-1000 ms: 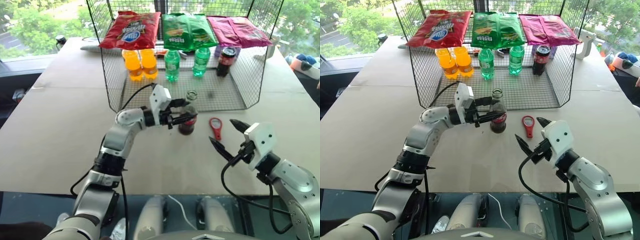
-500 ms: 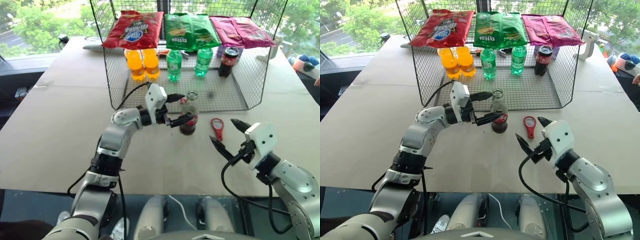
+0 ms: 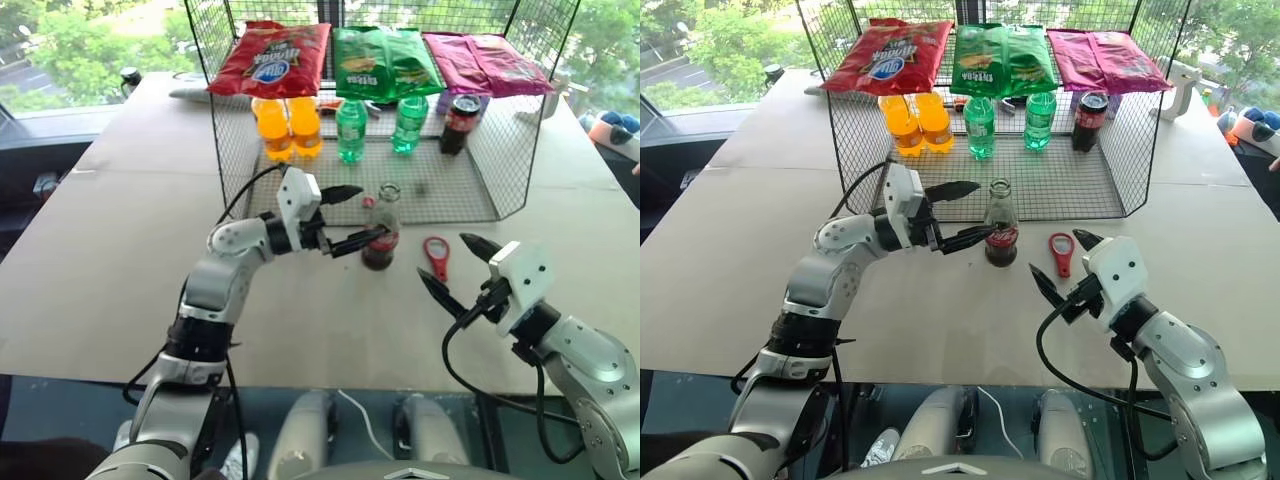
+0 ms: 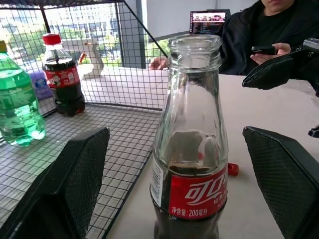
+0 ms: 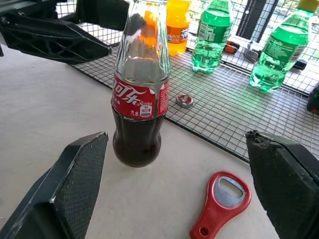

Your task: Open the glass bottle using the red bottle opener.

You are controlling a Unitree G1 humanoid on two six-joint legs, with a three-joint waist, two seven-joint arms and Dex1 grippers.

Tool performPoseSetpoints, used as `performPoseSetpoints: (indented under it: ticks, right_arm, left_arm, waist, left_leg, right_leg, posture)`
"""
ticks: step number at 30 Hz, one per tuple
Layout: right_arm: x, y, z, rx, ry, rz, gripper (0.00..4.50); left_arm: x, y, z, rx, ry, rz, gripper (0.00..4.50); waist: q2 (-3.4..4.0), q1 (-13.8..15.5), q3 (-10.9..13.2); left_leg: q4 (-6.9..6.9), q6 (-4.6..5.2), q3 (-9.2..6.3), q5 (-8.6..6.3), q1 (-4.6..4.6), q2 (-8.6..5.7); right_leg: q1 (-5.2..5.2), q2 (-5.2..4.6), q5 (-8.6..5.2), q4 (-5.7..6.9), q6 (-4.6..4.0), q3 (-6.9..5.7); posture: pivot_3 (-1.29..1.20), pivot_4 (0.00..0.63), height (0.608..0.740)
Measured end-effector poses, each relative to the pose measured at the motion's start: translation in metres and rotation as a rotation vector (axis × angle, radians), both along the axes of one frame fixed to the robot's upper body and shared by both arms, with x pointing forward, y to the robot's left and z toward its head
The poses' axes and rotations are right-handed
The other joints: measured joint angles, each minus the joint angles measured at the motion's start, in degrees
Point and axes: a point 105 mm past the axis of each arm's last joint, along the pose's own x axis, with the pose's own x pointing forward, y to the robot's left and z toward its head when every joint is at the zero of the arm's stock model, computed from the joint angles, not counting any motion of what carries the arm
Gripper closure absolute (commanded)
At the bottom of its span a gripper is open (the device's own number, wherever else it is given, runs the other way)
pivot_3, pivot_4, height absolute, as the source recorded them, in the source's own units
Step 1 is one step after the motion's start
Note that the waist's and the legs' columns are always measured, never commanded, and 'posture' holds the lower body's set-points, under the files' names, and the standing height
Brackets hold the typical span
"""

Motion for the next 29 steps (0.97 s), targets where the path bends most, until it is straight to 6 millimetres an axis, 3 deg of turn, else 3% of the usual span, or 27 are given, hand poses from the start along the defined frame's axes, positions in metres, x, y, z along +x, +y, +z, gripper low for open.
performPoseSetpoints:
  ticks: [6, 12, 15, 21, 29]
  right_arm:
    - [-0.002, -0.004, 0.0, -0.008, 0.008, 0.0, 0.0]
    - [-0.019, -0.023, 0.006, -0.031, 0.009, -0.045, 0.0]
    - [-0.03, -0.036, 0.005, -0.048, 0.034, -0.073, 0.0]
    - [-0.049, -0.068, 0.005, -0.082, 0.082, -0.153, 0.0]
    - [-0.052, -0.09, 0.0, -0.104, 0.109, -0.142, 0.0]
  left_arm:
    - [0.002, 0.014, 0.018, -0.046, -0.102, 0.071, 0.06]
    - [-0.001, 0.061, 0.029, -0.022, -0.045, 0.176, 0.06]
    - [-0.012, 0.084, 0.015, 0.016, 0.04, 0.22, 0.06]
    - [-0.045, 0.132, -0.031, 0.085, 0.258, 0.34, 0.06]
    - [-0.062, 0.152, -0.043, 0.119, 0.299, 0.4, 0.06]
  waist:
    - [0.0, -0.05, 0.0]
    - [0.0, -0.18, 0.0]
    - [0.0, -0.15, 0.0]
    - [0.0, -0.05, 0.0]
    - [-0.01, -0.14, -0.03]
  left_leg:
    - [0.02, 0.0, 0.0, 0.0, 0.0, 0.01]
    - [0.02, 0.0, 0.01, 0.0, 0.0, 0.02]
    - [0.01, -0.01, 0.0, -0.01, 0.01, 0.03]
    - [-0.03, -0.28, 0.01, -0.17, 0.13, 0.07]
    - [-0.26, -0.32, 0.08, -0.19, 0.18, 0.03]
  right_leg:
    - [0.01, 0.02, 0.06, 0.01, -0.11, 0.0]
    - [0.01, 0.01, -0.02, 0.01, 0.02, 0.02]
    - [0.0, 0.0, -0.02, 0.01, 0.03, 0.01]
    - [0.0, -0.39, -0.04, 0.0, 0.05, 0.02]
    - [-0.03, -1.01, -0.04, -0.11, 0.05, -0.23]
  posture:
    - [0.0, 0.15, 0.74]
    - [0.0, 0.15, 0.74]
    - [0.0, 0.15, 0.74]
    - [0.0, 0.15, 0.74]
    - [0.0, 0.15, 0.74]
